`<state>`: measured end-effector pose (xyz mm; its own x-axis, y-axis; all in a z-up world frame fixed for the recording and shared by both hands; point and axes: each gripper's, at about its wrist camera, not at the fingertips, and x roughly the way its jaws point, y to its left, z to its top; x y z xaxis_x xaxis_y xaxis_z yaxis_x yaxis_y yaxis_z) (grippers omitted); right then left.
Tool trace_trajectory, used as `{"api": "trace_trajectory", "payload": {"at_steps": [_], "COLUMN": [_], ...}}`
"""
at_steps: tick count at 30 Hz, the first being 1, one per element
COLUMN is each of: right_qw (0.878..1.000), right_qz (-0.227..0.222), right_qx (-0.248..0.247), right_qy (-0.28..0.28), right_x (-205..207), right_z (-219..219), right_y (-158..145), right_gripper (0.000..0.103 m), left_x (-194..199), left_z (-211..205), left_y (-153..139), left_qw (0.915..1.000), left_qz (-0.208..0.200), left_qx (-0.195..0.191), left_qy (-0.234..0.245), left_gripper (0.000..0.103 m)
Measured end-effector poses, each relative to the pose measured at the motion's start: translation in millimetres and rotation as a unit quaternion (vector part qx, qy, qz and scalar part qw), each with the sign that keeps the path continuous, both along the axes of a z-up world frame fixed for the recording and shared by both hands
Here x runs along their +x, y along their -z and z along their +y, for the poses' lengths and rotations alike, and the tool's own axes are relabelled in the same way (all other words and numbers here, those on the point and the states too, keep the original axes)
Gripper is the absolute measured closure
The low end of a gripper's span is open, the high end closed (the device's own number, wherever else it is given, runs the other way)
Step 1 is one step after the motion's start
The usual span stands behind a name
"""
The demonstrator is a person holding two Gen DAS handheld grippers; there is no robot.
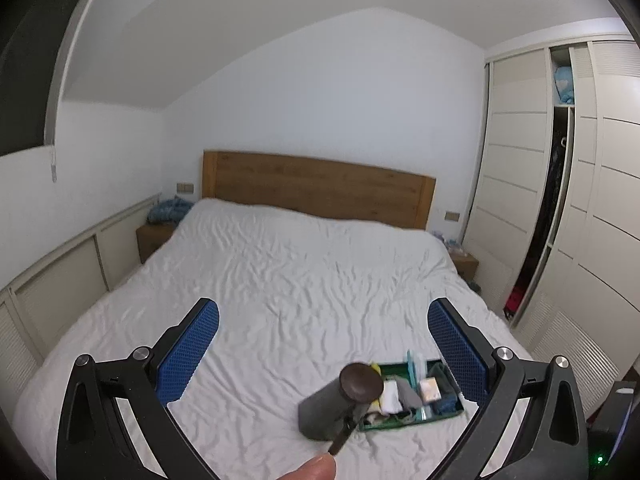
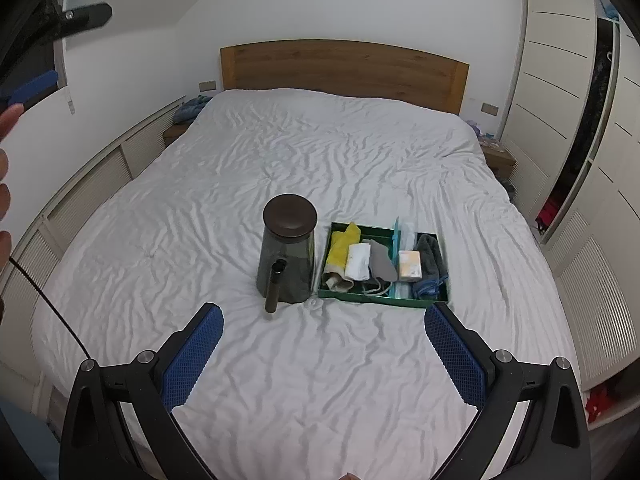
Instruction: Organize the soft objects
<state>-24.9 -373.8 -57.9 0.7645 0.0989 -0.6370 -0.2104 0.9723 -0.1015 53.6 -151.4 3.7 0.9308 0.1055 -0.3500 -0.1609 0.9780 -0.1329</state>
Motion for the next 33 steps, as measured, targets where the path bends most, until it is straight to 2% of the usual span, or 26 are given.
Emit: {"api": "trace_trajectory", "payload": {"at_steps": [8, 11, 15, 33], "right_qw": [1.000, 1.000, 1.000, 1.000], "right_qz": [0.005, 0.007, 0.009, 0.016], "right_qx": [-0.001, 0.000, 0.000, 0.001], "right_qy": [-0.004, -0.006, -0.007, -0.007], "right_x": [2, 2, 0, -8], "right_z": [4, 5, 7, 6], "right_y": [3, 4, 7, 15], "right_gripper": [0.000, 0.000, 0.000, 0.000], "left_x": [7, 5, 1, 2], "left_z": [-5, -12, -20, -26], "left_y": [14, 19, 23, 33], "left_qw": [0.9990, 0.9981, 0.9972, 0.9944], "left_qz": [0.040, 0.044, 0.043, 0.082], "left_qx": [0.016, 0.042, 0.054, 0.047], "left_qy": [0.014, 0.012, 0.028, 0.049], "left_gripper": [0.001, 0.001, 0.001, 0.001]}}
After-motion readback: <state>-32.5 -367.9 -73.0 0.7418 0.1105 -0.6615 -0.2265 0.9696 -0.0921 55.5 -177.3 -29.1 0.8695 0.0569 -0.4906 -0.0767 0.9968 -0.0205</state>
